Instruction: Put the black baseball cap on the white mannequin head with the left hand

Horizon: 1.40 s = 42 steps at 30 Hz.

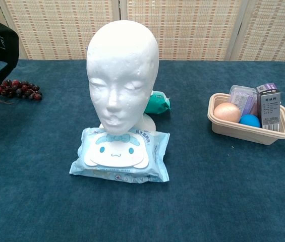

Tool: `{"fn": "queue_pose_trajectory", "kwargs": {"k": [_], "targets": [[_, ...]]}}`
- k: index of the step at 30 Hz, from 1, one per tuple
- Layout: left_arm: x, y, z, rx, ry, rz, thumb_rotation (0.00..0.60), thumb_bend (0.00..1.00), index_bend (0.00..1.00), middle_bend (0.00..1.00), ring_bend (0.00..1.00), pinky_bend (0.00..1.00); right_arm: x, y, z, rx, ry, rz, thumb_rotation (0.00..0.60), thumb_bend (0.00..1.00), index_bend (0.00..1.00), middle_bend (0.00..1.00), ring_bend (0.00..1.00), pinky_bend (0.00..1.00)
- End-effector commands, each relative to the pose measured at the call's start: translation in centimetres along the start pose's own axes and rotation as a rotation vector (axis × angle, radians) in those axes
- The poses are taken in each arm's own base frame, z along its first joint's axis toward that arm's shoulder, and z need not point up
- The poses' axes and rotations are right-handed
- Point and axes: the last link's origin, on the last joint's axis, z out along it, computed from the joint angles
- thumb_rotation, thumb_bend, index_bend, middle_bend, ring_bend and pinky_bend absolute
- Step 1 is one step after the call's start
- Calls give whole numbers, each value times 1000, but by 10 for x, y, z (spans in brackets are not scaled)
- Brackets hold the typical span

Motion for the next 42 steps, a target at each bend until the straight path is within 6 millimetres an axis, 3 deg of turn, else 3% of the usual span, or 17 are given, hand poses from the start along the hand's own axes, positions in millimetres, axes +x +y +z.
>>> {"fn": "queue_pose_trajectory", "kwargs": {"k": [1,21,42], "targets": [[0,0,6,-10,17,0,600,414,728,514,358,514,0,0,0,0,0,0,600,0,327,315,156,287],[3,10,34,-76,122,-41,600,418,731,524,364,517,1,1,0,-4,3,1,600,0,327,315,156,287],[-11,21,59,-121,111,-78,600,420,727,525,364,525,4,4,1,-11,9,11,600,0,327,315,156,287]]}}
